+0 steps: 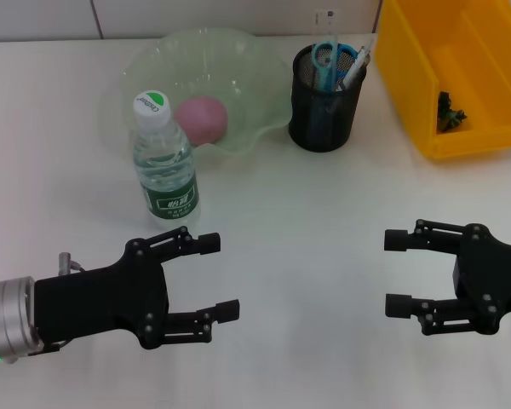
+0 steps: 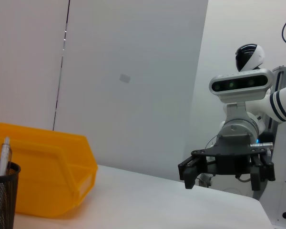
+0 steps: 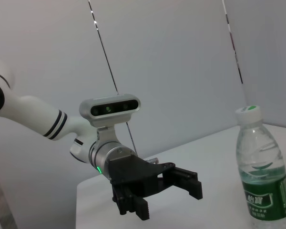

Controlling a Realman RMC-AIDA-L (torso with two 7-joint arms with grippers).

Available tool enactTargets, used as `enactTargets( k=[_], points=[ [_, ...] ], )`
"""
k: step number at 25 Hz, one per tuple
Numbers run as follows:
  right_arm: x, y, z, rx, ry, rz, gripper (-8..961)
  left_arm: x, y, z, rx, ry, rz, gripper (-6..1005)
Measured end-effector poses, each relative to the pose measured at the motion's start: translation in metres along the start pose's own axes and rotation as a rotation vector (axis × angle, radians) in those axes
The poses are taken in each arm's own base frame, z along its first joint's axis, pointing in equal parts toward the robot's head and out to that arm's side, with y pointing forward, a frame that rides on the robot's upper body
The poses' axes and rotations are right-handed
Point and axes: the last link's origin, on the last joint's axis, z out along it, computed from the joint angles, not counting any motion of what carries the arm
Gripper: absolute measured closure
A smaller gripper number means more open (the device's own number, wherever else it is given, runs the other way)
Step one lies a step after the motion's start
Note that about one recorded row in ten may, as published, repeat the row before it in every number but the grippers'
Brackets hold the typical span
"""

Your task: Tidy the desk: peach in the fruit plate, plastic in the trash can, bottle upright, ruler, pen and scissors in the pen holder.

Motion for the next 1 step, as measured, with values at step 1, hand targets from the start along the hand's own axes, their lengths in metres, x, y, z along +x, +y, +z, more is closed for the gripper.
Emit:
enactTargets(
  k=[1],
  points=[
    [0.0002, -0.0004, 0.0, 0.002, 0.001, 0.0, 114, -0.0002, 0.0002, -0.0004, 0.001, 0.0, -0.001, 137]
  ],
)
